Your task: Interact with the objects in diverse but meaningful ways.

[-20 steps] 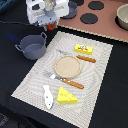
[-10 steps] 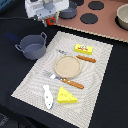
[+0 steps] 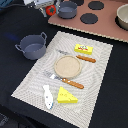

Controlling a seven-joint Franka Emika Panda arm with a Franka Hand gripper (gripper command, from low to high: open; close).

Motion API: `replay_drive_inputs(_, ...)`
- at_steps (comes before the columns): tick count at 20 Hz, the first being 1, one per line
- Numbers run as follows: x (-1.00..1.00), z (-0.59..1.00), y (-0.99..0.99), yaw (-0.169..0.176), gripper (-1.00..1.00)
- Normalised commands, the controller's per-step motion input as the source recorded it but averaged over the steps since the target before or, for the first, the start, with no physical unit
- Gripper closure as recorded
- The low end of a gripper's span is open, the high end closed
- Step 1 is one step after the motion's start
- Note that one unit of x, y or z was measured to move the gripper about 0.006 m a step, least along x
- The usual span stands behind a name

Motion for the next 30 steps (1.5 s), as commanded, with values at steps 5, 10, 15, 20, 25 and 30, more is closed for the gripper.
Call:
replay_drive_inputs(5, 0.36, 0.22, -0.93, 0.017, 1.0)
replay_drive_inputs(10, 0.42, 0.06, -0.91, 0.038, 1.0)
replay_drive_inputs(15, 0.37, 0.0, -0.93, 0.056, 1.0)
replay_drive_inputs(20, 0.38, 0.01, -0.95, 0.051, 1.0)
replay_drive_inputs(25, 0.43, 0.06, -0.97, 0.012, 1.0)
replay_drive_inputs(30, 0.55, 0.01, -0.74, 0.0, 1.0)
